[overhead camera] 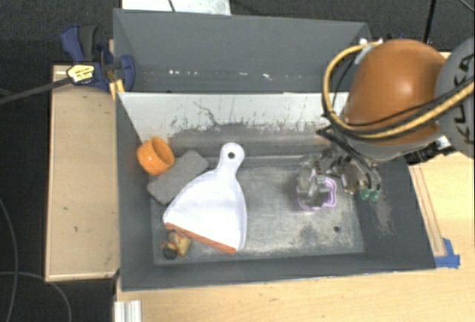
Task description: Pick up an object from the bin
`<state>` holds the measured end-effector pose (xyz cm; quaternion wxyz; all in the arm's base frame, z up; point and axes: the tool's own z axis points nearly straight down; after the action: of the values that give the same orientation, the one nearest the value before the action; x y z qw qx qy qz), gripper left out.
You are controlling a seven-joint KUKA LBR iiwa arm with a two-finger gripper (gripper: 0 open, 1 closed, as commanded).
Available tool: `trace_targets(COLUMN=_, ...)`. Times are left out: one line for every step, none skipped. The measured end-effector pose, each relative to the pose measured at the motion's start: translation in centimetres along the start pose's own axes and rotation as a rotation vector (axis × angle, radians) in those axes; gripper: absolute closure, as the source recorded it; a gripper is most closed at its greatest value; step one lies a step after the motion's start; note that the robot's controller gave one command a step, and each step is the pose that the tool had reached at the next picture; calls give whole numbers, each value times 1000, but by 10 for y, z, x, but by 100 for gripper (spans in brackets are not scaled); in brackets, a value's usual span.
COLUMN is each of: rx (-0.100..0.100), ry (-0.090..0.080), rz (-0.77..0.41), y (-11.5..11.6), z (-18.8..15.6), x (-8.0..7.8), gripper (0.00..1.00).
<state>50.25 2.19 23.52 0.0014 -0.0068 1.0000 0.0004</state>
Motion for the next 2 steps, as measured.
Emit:
trace_targets(rx=0, ry=0, rz=1, y=0, z=0, x=0, gripper=0)
trace_targets(rx=0, ry=0, rz=1, y=0, z=0, x=0, gripper=0)
